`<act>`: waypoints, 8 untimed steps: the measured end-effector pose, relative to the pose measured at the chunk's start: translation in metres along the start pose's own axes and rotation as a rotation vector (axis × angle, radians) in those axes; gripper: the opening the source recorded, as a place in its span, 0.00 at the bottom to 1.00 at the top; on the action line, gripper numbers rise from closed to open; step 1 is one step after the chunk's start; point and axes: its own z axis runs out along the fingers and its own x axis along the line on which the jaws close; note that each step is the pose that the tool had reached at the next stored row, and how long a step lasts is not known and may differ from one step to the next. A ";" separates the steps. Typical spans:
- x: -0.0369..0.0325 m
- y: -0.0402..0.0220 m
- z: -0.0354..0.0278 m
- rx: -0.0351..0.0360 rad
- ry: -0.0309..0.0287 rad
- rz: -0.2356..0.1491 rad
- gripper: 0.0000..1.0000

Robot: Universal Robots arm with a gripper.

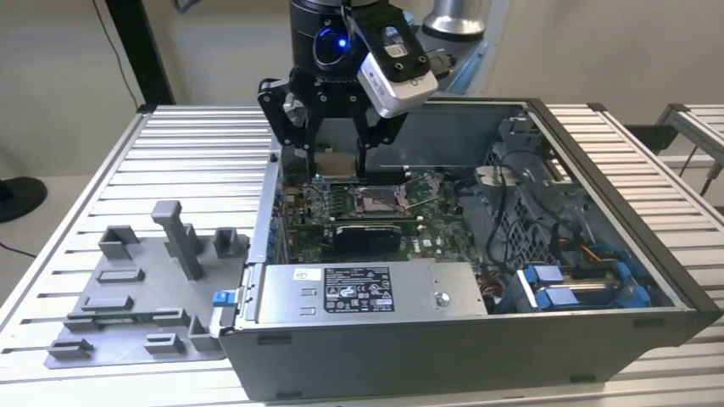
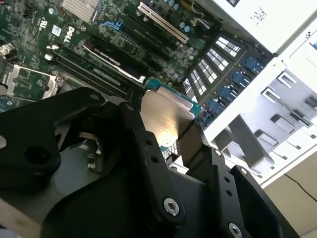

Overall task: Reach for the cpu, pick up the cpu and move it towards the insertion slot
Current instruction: 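Pick up the cpu and move it towards the insertion slot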

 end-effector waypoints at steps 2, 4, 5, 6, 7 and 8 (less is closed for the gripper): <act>-0.0052 -0.0001 -0.0001 0.0001 0.0000 0.000 0.00; -0.0101 -0.0002 -0.0002 0.0001 0.0000 0.000 0.00; -0.0124 -0.0003 -0.0002 0.0001 0.0000 0.000 0.00; -0.0146 -0.0003 -0.0002 0.0001 0.0000 0.000 0.00; -0.0167 -0.0003 -0.0002 0.0000 0.0000 0.000 0.00; -0.0186 -0.0004 -0.0002 0.0000 0.0000 0.000 0.00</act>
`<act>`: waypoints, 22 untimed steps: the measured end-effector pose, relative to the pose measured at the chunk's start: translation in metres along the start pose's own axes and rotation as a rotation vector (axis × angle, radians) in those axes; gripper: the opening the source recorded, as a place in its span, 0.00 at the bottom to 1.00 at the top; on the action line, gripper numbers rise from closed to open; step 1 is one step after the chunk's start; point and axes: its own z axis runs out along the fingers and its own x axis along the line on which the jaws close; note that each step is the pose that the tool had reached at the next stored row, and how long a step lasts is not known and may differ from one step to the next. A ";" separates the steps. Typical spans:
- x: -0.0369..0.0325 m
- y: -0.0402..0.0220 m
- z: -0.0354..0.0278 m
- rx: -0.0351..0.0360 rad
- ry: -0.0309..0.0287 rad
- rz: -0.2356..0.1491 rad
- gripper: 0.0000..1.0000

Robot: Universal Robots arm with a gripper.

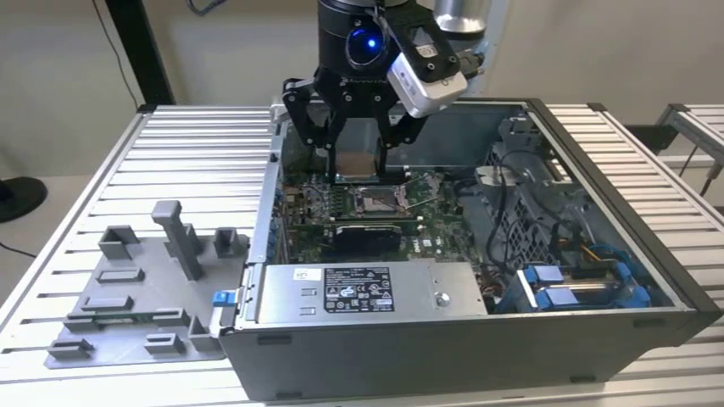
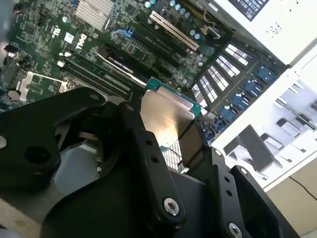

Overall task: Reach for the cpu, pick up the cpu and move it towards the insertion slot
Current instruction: 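Pick up the cpu and move it towards the insertion slot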

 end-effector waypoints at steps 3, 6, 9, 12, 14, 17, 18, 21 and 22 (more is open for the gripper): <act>-0.0076 -0.0002 -0.0001 0.0001 0.0000 0.000 0.00; -0.0181 -0.0004 -0.0003 0.0000 0.0000 0.000 0.00; -0.0297 -0.0006 -0.0004 0.0000 0.0000 0.000 0.00; -0.0399 -0.0008 -0.0006 0.0001 0.0001 0.000 0.00; -0.0432 -0.0009 -0.0006 0.0000 0.0000 0.000 0.00; -0.0499 -0.0011 -0.0007 0.0000 0.0000 0.000 0.00; -0.0519 -0.0011 -0.0007 0.0000 0.0000 0.000 0.00; -0.0582 -0.0012 -0.0008 0.0001 0.0000 0.000 0.00; -0.0600 -0.0013 -0.0009 0.0000 0.0000 0.000 0.00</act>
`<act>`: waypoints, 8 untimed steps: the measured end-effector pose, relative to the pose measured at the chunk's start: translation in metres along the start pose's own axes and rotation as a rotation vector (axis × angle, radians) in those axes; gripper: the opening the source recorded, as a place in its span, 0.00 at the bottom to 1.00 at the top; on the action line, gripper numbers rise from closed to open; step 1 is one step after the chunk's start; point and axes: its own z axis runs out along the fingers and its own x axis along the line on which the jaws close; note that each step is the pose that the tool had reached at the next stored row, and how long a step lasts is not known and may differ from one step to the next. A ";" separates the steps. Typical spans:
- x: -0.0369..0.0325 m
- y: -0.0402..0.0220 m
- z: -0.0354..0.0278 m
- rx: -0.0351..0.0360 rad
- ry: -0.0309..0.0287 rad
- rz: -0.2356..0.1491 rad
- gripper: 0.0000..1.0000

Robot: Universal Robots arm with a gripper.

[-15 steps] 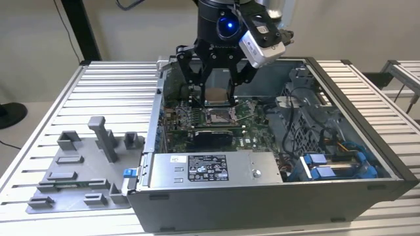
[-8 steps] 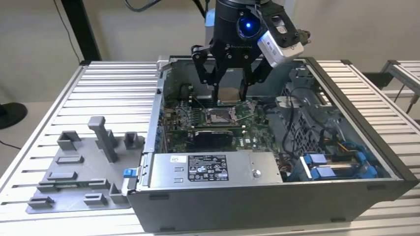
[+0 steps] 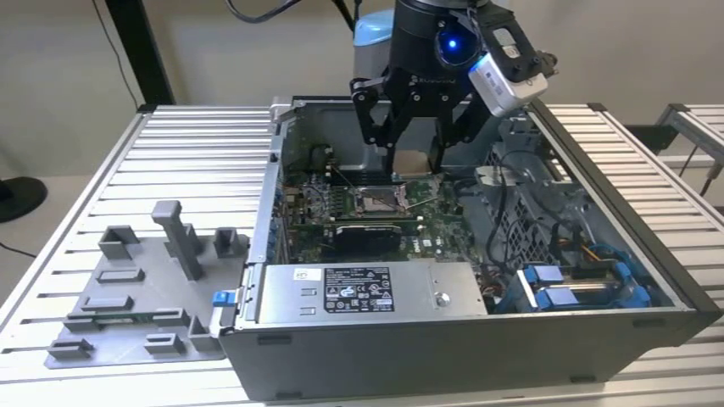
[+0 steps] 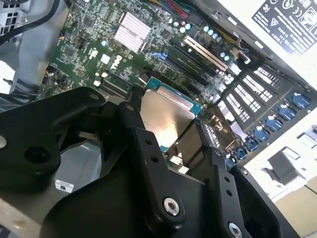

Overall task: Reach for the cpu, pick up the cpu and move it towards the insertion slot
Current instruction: 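Pick up the cpu and move it towards the insertion slot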

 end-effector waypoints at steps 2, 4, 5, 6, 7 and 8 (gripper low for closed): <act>-0.0014 0.0000 0.0000 0.0000 0.0000 0.000 0.00; -0.0016 0.0000 0.0000 0.0000 0.0000 0.000 0.00; -0.0017 0.0000 0.0000 0.0000 0.0000 0.000 0.00; -0.0017 0.0000 0.0000 0.0000 0.0000 0.000 0.00; -0.0018 0.0000 0.0000 0.0000 0.0000 0.000 0.00; -0.0018 0.0000 0.0000 0.0000 0.0000 0.000 0.00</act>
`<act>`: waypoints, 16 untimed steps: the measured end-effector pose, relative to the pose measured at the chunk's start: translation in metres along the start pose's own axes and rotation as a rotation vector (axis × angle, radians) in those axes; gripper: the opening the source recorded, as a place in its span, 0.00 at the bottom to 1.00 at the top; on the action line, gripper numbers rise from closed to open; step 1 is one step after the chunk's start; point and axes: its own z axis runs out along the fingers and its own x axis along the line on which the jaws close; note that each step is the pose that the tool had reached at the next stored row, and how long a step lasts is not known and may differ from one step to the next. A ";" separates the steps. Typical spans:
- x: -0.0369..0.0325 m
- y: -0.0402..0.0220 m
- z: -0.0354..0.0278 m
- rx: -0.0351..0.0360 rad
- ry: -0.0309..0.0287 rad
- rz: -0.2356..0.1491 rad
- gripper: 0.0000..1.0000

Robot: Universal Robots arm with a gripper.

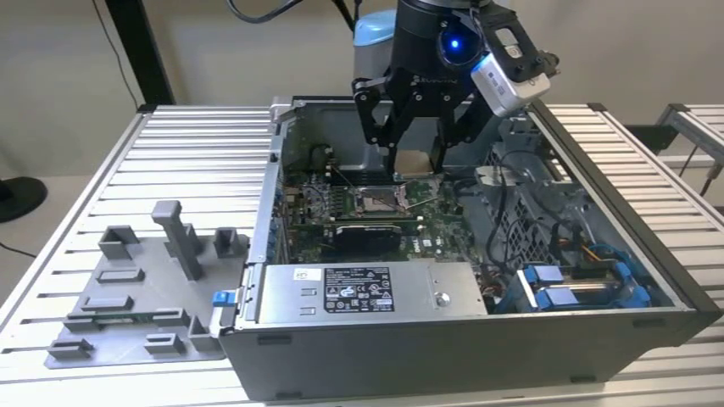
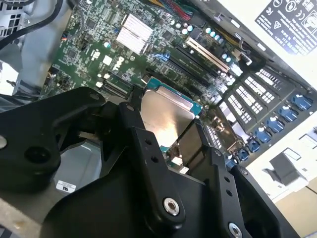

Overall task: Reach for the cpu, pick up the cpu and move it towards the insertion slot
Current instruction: 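Pick up the cpu and move it towards the insertion slot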

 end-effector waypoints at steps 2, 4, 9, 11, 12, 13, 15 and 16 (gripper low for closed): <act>0.0000 0.0000 0.0000 0.0000 0.0000 0.000 0.00; -0.0001 0.0001 0.0000 0.0000 0.0000 0.000 0.00; -0.0002 0.0028 0.0001 -0.0001 0.0000 0.000 0.00; -0.0002 0.0049 0.0002 0.0000 0.0000 0.000 0.00; -0.0003 0.0062 0.0002 0.0000 0.0000 0.000 0.00; -0.0003 0.0078 0.0003 0.0000 0.0000 0.000 0.00; -0.0003 0.0115 0.0005 0.0000 0.0000 0.000 0.00; -0.0004 0.0132 0.0005 0.0001 0.0000 0.000 0.00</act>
